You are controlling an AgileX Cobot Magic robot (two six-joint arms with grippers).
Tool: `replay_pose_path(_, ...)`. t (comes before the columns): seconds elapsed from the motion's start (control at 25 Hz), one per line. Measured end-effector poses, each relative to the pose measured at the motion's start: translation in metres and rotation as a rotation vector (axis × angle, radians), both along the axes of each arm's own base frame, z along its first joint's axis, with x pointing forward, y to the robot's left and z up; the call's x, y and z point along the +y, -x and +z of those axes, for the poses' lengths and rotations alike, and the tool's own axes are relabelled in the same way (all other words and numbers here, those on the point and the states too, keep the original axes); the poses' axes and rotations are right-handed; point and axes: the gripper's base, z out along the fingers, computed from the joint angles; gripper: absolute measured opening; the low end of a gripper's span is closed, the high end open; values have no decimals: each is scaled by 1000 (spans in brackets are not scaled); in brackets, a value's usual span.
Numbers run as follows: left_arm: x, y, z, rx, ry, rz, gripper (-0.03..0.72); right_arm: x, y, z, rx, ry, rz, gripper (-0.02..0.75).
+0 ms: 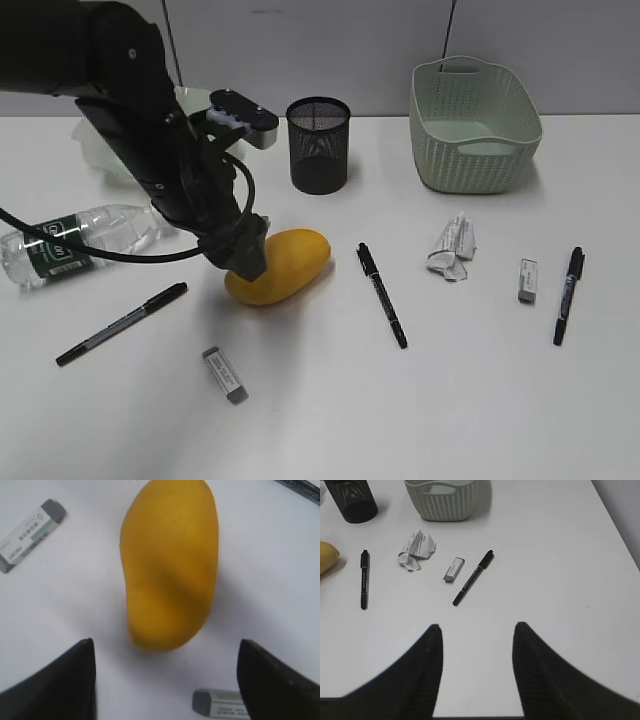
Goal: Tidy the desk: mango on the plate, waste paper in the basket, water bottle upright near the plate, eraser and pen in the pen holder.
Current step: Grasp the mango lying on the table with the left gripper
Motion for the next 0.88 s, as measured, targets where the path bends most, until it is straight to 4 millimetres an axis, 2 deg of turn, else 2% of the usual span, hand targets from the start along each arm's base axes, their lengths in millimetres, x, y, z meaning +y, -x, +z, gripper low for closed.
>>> replay_pose_path(0.4, -7, -10, -38, 33, -12, -11, 683, 0, 0, 0, 0, 0, 0, 373)
replay_pose_path(0.68, -20, -28, -54, 35, -1, -13, 683, 0, 0, 0, 0, 0, 0, 373)
replay_pose_path(0.88, -23, -33, -63, 57, -11, -15, 679, 0, 0, 0, 0, 0, 0, 373)
